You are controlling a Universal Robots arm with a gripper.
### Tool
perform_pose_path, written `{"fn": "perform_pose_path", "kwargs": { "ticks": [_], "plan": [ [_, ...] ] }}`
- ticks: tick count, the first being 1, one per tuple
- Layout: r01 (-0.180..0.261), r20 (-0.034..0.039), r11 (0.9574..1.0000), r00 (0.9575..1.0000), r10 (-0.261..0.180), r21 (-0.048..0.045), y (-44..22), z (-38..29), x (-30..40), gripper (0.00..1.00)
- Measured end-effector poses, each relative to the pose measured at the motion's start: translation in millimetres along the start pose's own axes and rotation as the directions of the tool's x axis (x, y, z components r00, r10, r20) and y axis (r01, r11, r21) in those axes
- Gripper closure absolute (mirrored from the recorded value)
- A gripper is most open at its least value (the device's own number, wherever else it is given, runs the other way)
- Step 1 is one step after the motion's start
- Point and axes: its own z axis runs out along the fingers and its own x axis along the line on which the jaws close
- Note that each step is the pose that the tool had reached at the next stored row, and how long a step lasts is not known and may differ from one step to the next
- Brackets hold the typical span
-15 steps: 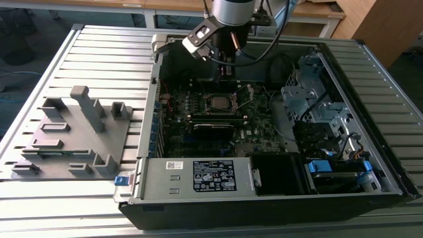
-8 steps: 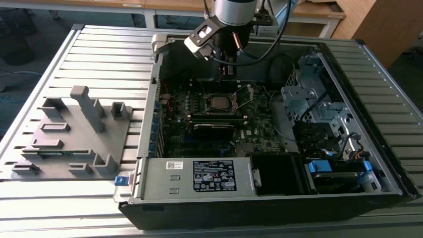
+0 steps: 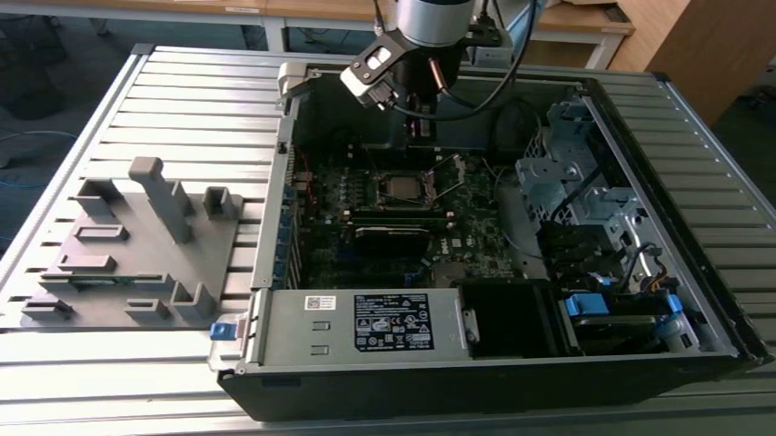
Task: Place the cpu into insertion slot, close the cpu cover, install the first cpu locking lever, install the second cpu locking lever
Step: 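Close the cpu cover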
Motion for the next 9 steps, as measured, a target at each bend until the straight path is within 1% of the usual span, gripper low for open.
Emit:
{"fn": "perform_pose_path", "kwargs": {
  "ticks": [5,9],
  "plan": [
    [0.0,0.0,1.0,1.0,0.0,0.0,2.5,0.1,0.6,0.9],
    [0.0,0.0,1.0,1.0,0.0,0.0,2.8,0.1,0.7,0.9]
  ]
}}
